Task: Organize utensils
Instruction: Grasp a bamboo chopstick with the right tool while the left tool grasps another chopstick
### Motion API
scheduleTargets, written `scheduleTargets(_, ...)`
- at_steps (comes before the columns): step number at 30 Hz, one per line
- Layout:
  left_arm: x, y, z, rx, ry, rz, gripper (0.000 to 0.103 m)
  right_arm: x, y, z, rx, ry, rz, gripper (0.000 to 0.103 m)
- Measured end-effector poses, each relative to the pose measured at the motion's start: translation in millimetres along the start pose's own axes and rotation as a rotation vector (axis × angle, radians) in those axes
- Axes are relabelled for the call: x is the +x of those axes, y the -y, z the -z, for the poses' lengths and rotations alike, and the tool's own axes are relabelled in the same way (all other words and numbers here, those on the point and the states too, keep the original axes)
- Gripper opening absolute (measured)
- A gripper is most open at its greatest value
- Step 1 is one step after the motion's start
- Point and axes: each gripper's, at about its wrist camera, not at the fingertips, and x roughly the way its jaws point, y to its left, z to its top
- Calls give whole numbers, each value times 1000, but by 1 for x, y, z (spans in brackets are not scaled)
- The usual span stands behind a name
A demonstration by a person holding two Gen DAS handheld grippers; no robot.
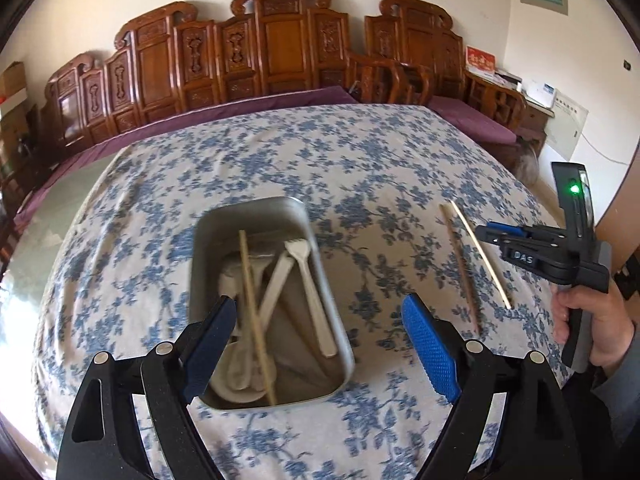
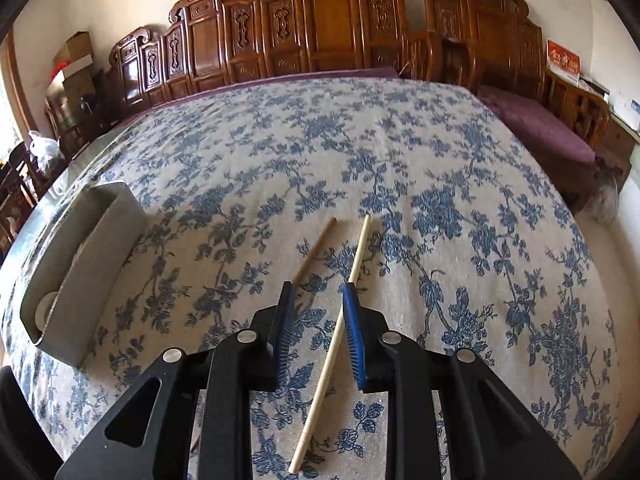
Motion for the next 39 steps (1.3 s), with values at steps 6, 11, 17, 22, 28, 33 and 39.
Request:
scheduleTargets(6,17,24,-3,28,-20,18,82,15,0,8,-37,-70,33,27)
scheduleTargets(11,31,39,-7,50,-32,24,82,18,2,11,-63,-84,62,18)
scheduleTargets(17,45,57,-13,81,-43,26,82,17,12,9,-42,-88,46,6)
scheduleTargets(22,61,70,-15,102,-63,34,82,12,23,4,-1,-63,33,6)
scheduleTargets(28,80,88,-18,127,-88,40,82,6,36,-1,51,-36,12,6)
scheduleTargets(33,99,103,-22,140,-109,58,82,2,46,-4,89,-17,-1,6)
scheduleTargets(39,119,127,-25,169,-135,96,74,0,54,-6,121,-3,-6,6)
